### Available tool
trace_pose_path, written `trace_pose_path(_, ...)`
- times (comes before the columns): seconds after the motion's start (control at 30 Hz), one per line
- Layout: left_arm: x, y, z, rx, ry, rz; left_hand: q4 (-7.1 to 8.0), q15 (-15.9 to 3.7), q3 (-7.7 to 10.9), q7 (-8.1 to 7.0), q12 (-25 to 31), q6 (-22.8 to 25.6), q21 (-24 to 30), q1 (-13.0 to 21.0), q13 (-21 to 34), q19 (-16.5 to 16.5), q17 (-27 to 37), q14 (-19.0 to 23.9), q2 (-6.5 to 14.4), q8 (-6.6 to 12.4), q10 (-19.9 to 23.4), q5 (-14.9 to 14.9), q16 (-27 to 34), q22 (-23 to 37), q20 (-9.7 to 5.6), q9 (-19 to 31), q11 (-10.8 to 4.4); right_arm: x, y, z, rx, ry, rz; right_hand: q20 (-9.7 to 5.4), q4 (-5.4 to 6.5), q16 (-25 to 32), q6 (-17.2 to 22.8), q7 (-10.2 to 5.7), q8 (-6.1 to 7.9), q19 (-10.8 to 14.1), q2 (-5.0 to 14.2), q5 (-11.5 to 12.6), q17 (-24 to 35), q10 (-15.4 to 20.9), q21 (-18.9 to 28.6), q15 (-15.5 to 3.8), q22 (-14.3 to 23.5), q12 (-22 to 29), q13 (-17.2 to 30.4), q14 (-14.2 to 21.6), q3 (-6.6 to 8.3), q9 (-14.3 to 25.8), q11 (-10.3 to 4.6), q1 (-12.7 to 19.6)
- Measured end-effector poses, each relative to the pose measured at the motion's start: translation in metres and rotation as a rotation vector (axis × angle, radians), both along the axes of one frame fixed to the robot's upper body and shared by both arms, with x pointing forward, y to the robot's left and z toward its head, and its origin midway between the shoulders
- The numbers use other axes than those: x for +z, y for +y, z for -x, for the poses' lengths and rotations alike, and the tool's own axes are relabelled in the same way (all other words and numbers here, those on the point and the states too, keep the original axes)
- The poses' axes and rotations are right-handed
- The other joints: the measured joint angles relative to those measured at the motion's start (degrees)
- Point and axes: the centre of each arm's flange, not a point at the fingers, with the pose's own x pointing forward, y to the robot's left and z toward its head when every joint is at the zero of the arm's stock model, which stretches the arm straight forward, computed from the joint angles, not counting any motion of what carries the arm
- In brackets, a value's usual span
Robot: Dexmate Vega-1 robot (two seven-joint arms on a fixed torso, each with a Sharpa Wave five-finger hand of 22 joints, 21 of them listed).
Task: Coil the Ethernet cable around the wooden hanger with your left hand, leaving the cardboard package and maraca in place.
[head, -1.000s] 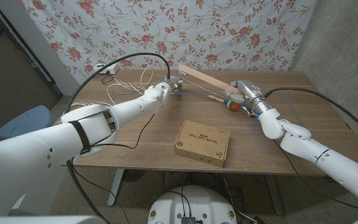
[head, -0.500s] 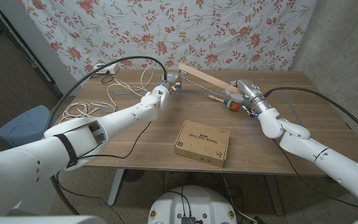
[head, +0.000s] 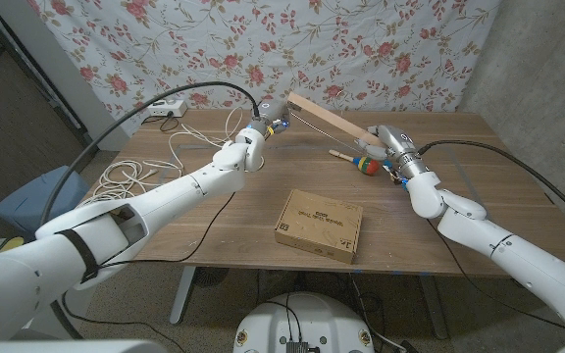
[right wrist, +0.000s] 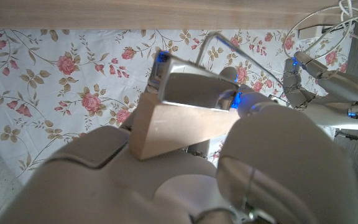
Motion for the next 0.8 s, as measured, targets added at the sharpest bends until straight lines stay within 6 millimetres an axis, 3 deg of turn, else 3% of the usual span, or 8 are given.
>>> trace_pose_path(0.5,0.002,0.03,-0.006,-0.017,0.038,0.23,0.2,-0.1,-0.36,0.91,-0.1,-0.9,1.3,0.0,0.0,1.0,0.0,0.9,0.0,0.5,0.2,1.7,-0.7,0.3,0.89,1.3,0.22,-0.003,-0.01,0.007,0.133,0.009,-0.164,0.01,0.0,0.0,-0.5,0.51,0.54,-0.4,0.0,0.0,0.0,-0.3,0.4,-0.1,0.0,0.2,0.0,-0.7,0.0,-0.2,0.3,0.0)
trace_pose_path(0.8,0.017,0.044,-0.013,-0.065,0.041,0.39,0.44,-0.41,-0.6,1.05,-0.2,-1.1,1.7,-0.2,0.0,1.2,0.0,1.2,-0.2,0.89,0.2,2.7,-1.1,0.3,1.1,1.3,0.21,-0.007,-0.009,0.014,0.162,-0.009,-0.148,-0.09,0.0,0.0,-0.6,0.61,0.67,-0.9,0.0,0.0,0.0,-0.9,0.4,0.3,0.0,0.4,0.0,-1.1,0.0,-0.3,0.33,0.0)
